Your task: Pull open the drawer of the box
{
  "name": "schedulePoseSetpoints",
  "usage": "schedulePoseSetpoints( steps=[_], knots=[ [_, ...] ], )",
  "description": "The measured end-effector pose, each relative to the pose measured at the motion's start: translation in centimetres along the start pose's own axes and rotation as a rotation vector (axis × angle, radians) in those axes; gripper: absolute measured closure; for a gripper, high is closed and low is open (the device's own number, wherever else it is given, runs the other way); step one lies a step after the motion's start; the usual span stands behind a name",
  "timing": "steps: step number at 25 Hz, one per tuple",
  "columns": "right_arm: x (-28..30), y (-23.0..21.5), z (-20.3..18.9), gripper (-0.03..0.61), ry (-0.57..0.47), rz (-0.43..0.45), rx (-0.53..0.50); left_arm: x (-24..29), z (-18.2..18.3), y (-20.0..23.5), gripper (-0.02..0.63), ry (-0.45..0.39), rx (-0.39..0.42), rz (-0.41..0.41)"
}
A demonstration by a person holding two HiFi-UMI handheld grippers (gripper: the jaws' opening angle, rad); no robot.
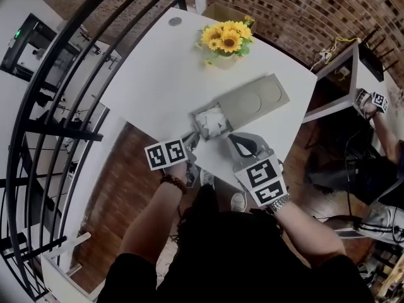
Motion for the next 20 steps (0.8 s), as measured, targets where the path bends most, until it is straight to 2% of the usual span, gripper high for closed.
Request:
schedulePoseSetpoints(
  steps=[20],
  knots=[
    [0.6,2.4,1.2,0.586,-0.026,0.088,-0.078,-5.8,-1.9,4.4,0.588,-0.103,-0.066,0.135]
  ],
)
Point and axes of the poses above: the fingertips, and each gripper's own axes: x forward along the fingers, y to its left, z out of its top, the point moved 10 cm from there along -x, backward along the fingers, and after that the axes turned 6 degrees about y, right-handed, at the moved point
